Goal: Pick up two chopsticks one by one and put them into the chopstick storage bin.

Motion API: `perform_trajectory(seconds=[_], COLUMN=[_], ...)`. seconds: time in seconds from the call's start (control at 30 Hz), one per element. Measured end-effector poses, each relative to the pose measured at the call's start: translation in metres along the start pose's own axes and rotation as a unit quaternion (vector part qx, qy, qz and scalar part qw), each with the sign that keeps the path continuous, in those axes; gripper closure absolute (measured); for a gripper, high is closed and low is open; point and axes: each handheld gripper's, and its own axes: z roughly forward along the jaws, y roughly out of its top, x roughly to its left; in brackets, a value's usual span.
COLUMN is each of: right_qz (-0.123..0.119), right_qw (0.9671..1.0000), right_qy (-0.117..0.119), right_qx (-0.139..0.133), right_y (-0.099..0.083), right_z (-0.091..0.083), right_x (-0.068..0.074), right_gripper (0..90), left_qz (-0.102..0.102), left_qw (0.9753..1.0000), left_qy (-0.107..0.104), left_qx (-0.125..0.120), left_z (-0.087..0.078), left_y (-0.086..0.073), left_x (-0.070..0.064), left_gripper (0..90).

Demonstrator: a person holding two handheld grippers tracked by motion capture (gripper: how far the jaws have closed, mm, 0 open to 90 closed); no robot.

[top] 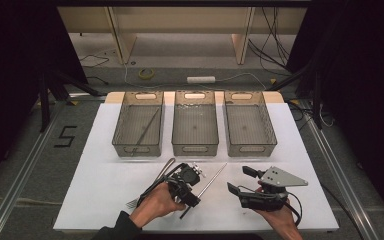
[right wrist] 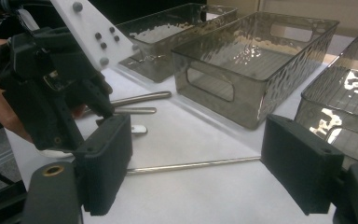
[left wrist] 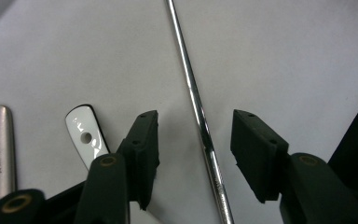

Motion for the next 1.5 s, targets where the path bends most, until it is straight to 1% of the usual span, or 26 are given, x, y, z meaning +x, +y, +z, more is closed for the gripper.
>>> perform_trajectory(seconds=[0.07, 0.13, 0.2, 0.27, 0.4, 0.47, 0.63, 0.7, 0.77, 0.8, 1.03, 1.07, 1.33, 1.5], right_qz=[0.0, 0.001, 0.0, -0.001, 0.0, 0.0, -0.001, 0.0, 0.0, 0.0, 0.0, -0.001, 0.0, -0.001], right_qw=[1.0, 1.0, 1.0, 1.0, 1.0, 1.0, 1.0, 1.0, 1.0, 1.0, 1.0, 1.0, 1.0, 1.0], right_qy=[0.0, 0.0, 0.0, 0.001, 0.001, 0.002, 0.002, 0.002, 0.002, 0.002, 0.002, 0.002, 0.002, 0.002], right_qx=[-0.001, -0.002, -0.001, 0.0, -0.001, -0.002, 0.0, 0.0, 0.0, -0.001, -0.001, -0.001, 0.001, 0.0], right_y=[0.0, 0.0, 0.0, 0.0, 0.0, 0.0, 0.0, 0.0, 0.0, 0.0, 0.0, 0.0, 0.0, 0.0], right_z=[0.0, 0.0, 0.0, 0.0, 0.0, 0.0, 0.0, 0.0, 0.0, 0.0, 0.0, 0.0, 0.0, 0.0], right_x=[0.0, -0.001, 0.0, 0.0, 0.0, 0.0, 0.0, 0.0, 0.0, 0.0, 0.0, 0.0, 0.0, 0.0], right_gripper=[25.6, 25.5, 25.6, 25.6, 25.5, 25.6, 25.6, 25.6, 25.6, 25.6, 25.6, 25.6, 25.6, 25.6], left_qz=[0.007, 0.007, 0.008, 0.012, 0.02, 0.017, 0.021, 0.024, 0.022, 0.025, 0.028, 0.031, 0.032, 0.033], left_qw=[1.0, 0.9999, 0.9999, 0.9999, 0.9996, 0.9997, 0.9995, 0.9994, 0.9995, 0.9994, 0.9991, 0.9989, 0.9988, 0.9988], left_qy=[-0.001, 0.003, 0.002, 0.001, 0.005, 0.004, 0.009, 0.009, 0.008, 0.009, 0.02, 0.021, 0.026, 0.026], left_qx=[0.006, 0.008, 0.008, 0.01, 0.019, 0.018, 0.021, 0.023, 0.022, 0.024, 0.025, 0.028, 0.028, 0.024], left_z=[0.001, 0.003, 0.004, 0.005, 0.008, 0.01, 0.011, 0.012, 0.013, 0.014, 0.015, 0.014, 0.015, 0.015], left_y=[0.001, 0.001, 0.002, 0.003, 0.004, 0.004, 0.005, 0.005, 0.005, 0.005, 0.005, 0.005, 0.006, 0.006], left_x=[0.0, -0.001, -0.001, -0.003, -0.004, -0.004, -0.006, -0.006, -0.008, -0.008, -0.009, -0.009, -0.01, -0.011], left_gripper=[54.5, 57.1, 59.1, 61.0, 65.2, 66.2, 68.4, 69.8, 70.7, 71.2, 76.0, 76.4, 78.1, 81.2])
